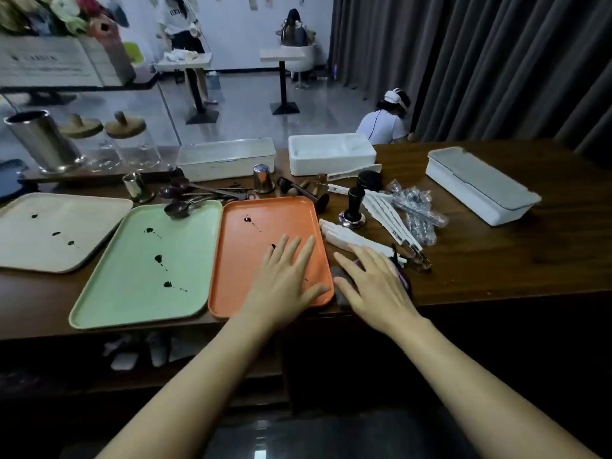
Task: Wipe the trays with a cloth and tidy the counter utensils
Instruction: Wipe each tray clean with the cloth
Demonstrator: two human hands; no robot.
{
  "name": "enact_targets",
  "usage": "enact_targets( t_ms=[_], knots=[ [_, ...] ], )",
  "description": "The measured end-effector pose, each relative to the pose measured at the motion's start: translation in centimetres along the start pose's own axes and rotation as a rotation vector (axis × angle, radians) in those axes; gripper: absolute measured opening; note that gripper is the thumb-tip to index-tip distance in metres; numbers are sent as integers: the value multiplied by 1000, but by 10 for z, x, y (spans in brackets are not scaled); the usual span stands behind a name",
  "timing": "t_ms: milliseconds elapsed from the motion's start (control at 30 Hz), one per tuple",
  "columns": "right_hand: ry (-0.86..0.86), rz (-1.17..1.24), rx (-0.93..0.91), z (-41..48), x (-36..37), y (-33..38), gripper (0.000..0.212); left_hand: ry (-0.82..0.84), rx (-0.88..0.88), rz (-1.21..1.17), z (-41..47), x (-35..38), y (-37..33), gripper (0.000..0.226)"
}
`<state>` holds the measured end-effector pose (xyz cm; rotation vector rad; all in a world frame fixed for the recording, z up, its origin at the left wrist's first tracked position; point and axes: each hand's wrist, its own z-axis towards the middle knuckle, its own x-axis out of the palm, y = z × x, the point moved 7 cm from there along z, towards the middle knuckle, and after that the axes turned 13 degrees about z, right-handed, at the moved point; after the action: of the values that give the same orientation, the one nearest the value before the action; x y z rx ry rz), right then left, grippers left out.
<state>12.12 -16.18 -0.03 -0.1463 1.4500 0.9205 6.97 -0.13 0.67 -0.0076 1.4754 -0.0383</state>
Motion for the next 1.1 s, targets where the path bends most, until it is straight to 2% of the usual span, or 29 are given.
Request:
enact_targets(
  t_ms=[133, 300, 367, 500, 700, 867, 933, 1000, 1100],
  knots=[
    [-36, 34, -21, -12, -9, -19, 64, -8, -9, -4, -1, 4, -8, 87],
    [-47, 181, -117, -22, -17, -26, 48, -18, -8, 6, -6, 11, -13, 85],
    [34, 170, -146, -25, -17, -26, 55, -25, -10, 9, -7, 13, -14, 86],
    [253, -6, -144, -29, -4, -40, 82, -12, -29, 2, -10, 13, -11, 85],
    [343, -46, -100, -28, 2, -41, 76, -37, -21, -25, -17, 8, -4, 78],
    [191, -33, -167, -32, 0, -36, 62, -55, -22, -16, -25, 5, 6, 77],
    [180, -64, -170, -34, 3, -36, 62, -66, -32, -21, -30, 2, 12, 79],
    [160, -77, -158, -37, 4, -33, 60, -72, -53, -45, -37, -3, 21, 81],
    [77, 27, -94, -50, 6, -24, 57, -75, -99, -81, -49, -14, 45, 85]
  ],
)
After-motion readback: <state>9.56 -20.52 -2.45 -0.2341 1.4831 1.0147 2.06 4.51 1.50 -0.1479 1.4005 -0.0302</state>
